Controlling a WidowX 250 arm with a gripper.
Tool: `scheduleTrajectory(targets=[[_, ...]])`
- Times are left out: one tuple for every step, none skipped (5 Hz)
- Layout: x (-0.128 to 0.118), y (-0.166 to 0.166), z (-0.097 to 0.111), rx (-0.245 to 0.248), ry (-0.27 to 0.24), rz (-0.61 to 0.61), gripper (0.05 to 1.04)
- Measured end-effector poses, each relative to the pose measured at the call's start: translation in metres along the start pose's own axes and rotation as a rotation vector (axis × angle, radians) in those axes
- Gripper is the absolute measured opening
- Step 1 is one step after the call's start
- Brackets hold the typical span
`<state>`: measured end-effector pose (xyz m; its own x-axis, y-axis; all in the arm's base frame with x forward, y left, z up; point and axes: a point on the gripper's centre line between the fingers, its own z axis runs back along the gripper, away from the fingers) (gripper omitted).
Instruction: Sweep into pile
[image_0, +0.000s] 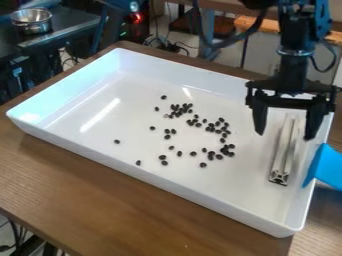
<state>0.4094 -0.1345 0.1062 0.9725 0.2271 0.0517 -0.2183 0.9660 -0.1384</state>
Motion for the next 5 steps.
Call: scheduleTrajectory(targets=[[0.0026,0.0005,-0.0079,0.018,0.011,0.002,0.948],[0.0037,0.0001,-0.0112,0.027,0.028,0.008,0.750],[0.0023,-0.0030,-0.0127,0.031,0.023,0.008,0.442],[-0.0002,0.0000,-0.0170,0.055,0.019,-0.007,0.347],[-0.0038,0.0037,-0.0176,0.063,0.011,-0.011,0.346]])
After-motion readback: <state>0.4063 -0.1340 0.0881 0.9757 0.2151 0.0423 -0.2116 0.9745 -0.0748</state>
